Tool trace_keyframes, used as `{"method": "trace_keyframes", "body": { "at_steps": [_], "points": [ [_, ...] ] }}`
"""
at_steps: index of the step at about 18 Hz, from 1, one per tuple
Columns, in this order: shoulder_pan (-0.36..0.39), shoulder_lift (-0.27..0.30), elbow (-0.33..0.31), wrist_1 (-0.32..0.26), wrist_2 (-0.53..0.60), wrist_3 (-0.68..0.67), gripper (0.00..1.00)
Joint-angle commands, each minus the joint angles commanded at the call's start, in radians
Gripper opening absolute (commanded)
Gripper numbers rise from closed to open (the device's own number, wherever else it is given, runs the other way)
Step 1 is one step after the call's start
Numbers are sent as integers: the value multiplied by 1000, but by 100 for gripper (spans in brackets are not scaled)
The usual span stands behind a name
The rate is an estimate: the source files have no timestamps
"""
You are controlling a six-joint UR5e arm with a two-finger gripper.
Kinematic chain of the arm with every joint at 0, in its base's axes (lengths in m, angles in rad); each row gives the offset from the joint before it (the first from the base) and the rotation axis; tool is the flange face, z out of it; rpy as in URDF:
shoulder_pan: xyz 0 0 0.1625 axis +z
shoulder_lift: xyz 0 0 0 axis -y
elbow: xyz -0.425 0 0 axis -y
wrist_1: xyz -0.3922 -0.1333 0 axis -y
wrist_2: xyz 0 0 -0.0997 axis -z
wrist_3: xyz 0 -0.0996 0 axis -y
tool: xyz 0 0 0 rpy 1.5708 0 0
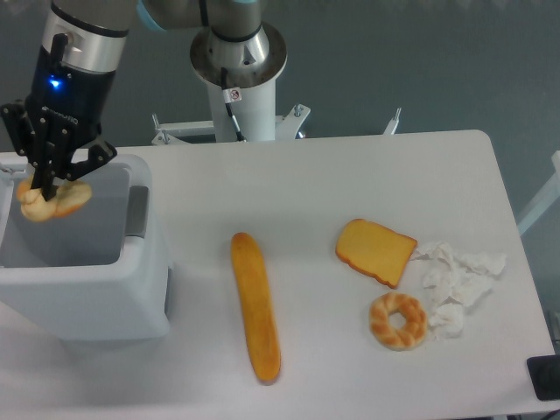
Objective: Place the round bread in the trash can
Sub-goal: 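Lower the roll into the bin and open the gripper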
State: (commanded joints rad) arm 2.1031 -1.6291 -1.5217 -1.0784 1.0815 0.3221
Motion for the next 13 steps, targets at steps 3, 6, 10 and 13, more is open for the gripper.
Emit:
{"method": "trace_keyframes", "body": {
  "at_steps": [3, 6, 10, 13],
  "points": [
    [-2, -3, -5, 2, 0, 6, 18],
    [-6, -8, -12, 3, 0, 8, 33],
    [-8, -8, -15, 5, 2, 9, 56],
    [-8, -8, -15, 5, 2, 9, 68]
  ]
}}
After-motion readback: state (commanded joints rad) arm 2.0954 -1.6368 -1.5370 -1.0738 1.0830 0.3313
